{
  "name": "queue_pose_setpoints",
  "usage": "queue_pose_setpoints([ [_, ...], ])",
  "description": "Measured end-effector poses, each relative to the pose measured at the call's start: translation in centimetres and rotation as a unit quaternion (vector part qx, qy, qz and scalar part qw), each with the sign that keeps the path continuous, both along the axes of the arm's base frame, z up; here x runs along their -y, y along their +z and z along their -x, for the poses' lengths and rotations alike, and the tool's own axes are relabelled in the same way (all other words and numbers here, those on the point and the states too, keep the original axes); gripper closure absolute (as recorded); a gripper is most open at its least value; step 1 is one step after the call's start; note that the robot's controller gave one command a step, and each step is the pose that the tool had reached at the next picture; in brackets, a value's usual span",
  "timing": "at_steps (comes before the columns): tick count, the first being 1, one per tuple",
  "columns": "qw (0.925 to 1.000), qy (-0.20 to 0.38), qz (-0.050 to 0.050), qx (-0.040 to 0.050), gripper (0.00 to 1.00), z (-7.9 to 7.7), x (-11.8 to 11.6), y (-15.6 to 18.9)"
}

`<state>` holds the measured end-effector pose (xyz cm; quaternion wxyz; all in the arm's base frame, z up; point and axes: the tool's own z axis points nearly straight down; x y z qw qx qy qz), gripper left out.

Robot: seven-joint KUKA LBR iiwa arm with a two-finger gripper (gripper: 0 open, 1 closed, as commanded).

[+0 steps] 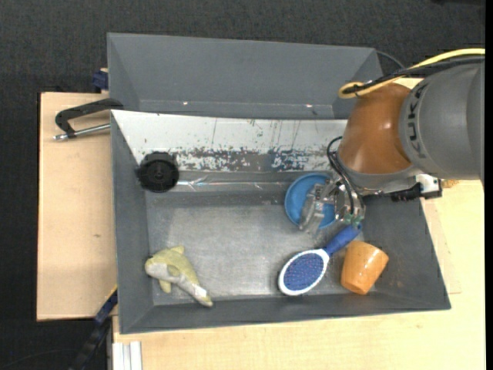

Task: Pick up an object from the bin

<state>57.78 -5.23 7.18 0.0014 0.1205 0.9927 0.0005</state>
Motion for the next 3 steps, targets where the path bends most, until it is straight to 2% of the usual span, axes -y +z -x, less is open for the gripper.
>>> queue_pose_setpoints([
  [1,1.0,0.0,0.0,-0.0006,0.0,0.0,0.0,-0.1],
  [2,1.0,0.0,0.0,-0.0005,1.0,0.0,0.0,-0.1],
  [3,0.9997,0.022,0.001,0.0063,1.0,-0.4,-0.4,12.6],
])
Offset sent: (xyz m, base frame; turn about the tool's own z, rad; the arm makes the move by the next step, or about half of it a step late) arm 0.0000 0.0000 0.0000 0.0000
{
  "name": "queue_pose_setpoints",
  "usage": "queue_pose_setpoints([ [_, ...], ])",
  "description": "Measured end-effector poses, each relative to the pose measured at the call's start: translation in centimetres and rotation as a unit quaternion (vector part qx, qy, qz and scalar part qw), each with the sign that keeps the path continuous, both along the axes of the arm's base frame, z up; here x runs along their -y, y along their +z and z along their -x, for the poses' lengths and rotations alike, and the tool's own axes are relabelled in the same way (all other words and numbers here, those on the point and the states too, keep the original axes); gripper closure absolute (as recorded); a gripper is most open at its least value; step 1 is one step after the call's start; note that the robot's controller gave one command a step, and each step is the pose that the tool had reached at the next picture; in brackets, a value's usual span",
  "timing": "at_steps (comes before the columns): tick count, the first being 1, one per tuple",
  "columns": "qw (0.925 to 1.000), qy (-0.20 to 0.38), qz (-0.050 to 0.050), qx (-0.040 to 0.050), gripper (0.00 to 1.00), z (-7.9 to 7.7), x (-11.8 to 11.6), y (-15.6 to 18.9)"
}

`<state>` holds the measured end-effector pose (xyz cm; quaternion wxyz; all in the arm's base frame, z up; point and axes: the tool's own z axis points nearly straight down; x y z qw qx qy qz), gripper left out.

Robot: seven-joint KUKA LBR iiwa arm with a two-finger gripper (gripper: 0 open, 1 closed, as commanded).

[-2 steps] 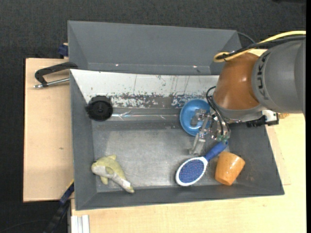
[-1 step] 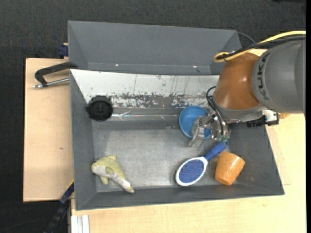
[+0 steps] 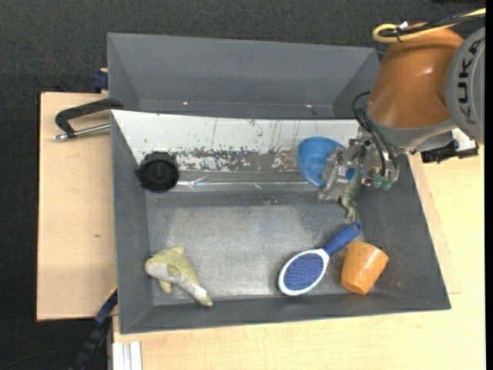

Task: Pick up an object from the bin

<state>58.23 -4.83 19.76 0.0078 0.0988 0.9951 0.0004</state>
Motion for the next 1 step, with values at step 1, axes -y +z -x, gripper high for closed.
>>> queue_pose_setpoints([
  [1,1.0,0.006,0.0,0.0009,1.0,0.35,0.32,14.81],
])
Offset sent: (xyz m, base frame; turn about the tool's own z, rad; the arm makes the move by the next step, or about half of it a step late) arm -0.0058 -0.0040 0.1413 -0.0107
